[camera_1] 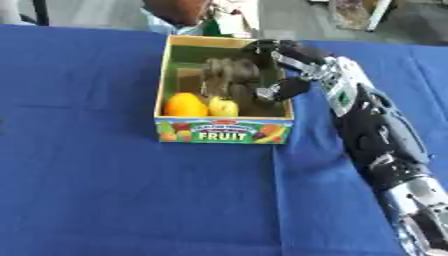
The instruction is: Pick up objects on the table and place them in the box.
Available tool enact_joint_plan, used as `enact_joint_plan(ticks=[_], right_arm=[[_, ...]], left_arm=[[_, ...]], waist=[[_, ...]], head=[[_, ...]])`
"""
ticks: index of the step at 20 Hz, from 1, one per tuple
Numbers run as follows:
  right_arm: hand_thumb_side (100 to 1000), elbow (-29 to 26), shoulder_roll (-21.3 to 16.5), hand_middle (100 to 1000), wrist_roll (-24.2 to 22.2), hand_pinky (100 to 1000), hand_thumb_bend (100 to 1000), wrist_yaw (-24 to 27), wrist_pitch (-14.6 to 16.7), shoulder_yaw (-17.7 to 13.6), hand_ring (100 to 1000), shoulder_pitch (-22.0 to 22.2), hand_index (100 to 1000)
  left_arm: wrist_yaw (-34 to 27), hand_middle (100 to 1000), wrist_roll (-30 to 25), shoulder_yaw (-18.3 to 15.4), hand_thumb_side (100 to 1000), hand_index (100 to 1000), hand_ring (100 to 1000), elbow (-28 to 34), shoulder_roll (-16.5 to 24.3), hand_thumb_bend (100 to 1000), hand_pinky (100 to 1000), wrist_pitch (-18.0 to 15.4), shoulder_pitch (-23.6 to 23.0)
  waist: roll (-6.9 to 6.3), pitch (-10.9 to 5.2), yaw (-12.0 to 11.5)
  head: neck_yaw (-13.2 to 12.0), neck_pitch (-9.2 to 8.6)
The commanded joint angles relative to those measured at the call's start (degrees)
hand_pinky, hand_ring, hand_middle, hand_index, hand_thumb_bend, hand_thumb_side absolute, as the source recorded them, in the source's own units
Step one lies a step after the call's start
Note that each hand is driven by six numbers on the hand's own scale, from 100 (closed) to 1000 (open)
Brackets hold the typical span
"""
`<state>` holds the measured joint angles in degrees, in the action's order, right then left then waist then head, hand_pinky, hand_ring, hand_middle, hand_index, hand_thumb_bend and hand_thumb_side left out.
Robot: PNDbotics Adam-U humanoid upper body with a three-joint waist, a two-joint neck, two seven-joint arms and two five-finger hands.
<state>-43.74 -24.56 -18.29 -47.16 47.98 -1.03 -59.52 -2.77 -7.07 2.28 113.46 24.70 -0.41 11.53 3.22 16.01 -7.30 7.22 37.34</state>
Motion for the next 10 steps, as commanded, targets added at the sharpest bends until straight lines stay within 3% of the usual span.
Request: enact_joint_plan(ticks=[1, 10], right_arm=[[642, -2.18, -2.39, 918, -1.02, 902, 261, 1.67, 0.80, -0.24, 881, -1.10, 973], [564, -6.03, -4.38, 911, -1.12, 901, 224, 9.45, -0.27, 0.01, 876, -0.40, 968]], left_arm=[[-0.17, 625, 0.01, -0.53, 244, 755, 691, 1.13, 1.08, 253, 669, 0.06, 0.15], [-0.09, 626, 0.21, -0.79, 243, 755, 692, 1.13, 1.22, 252, 669, 0.05, -0.29]], waist=[[-0.24, -1.40, 0.18], [-0.17, -1.76, 0.72]], head=[[-0.04, 0.30], [-0.43, 0.53]])
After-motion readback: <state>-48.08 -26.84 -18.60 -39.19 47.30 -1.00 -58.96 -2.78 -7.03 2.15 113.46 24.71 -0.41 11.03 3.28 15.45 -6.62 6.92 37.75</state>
